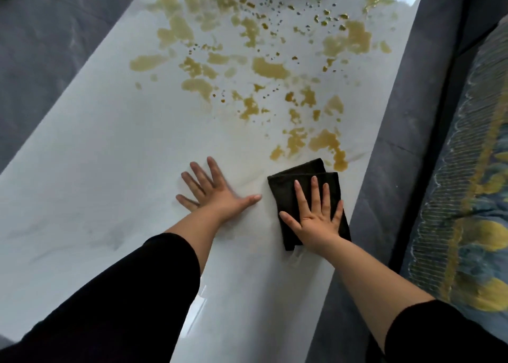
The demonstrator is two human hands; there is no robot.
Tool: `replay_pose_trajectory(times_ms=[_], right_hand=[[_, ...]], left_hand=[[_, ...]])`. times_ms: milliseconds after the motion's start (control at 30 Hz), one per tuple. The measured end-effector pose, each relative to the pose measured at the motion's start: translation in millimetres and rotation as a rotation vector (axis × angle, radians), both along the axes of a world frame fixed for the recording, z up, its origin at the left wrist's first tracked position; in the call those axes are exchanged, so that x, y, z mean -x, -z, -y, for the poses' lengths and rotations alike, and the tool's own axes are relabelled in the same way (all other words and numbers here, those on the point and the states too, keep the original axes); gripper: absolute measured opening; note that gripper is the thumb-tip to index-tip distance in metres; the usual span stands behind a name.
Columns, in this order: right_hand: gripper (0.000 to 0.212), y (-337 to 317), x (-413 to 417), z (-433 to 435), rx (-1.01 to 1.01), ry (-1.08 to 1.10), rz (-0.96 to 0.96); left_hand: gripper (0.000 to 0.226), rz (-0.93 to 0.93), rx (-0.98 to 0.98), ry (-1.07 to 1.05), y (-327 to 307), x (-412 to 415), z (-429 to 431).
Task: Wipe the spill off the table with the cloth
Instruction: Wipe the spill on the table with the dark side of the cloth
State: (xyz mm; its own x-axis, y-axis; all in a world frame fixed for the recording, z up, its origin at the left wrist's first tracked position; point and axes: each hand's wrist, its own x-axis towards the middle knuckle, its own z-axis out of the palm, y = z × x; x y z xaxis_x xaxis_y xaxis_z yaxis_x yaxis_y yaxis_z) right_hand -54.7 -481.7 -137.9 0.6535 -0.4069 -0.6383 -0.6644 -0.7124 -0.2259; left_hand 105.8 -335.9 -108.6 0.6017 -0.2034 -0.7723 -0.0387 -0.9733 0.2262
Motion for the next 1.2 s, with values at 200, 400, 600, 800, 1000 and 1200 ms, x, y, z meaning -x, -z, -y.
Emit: replay_pose_trajectory(times_ms=[200,400,600,800,1000,1200], right_hand=[[0.076,1,1,-3,0.044,-0.031,-0.025],[0.078,-5,-2,0,0.05,-0.078,-0.081],[0.076,-8,-1,0,0.073,-0.094,-0.064],[0.084,-27,-2,6,-0.013,-0.14,0.022],[0.074,-26,-7,12,-0.041,-0.453,0.108],[0.068,-5,11,33,0.07,-0.649,0.106]], left_hand=[[0.146,-0.009,-0.007,-0.014,9,0,-3],[0.146,-0.03,-0.013,-0.017,5,-1,-2],[0.146,-0.011,-0.048,-0.051,6,2,1],[0.145,0.016,-0.102,-0.063,4,2,3],[0.146,0.043,-0.077,-0.075,10,4,3],[0.144,0.05,-0.048,-0.077,11,5,0]])
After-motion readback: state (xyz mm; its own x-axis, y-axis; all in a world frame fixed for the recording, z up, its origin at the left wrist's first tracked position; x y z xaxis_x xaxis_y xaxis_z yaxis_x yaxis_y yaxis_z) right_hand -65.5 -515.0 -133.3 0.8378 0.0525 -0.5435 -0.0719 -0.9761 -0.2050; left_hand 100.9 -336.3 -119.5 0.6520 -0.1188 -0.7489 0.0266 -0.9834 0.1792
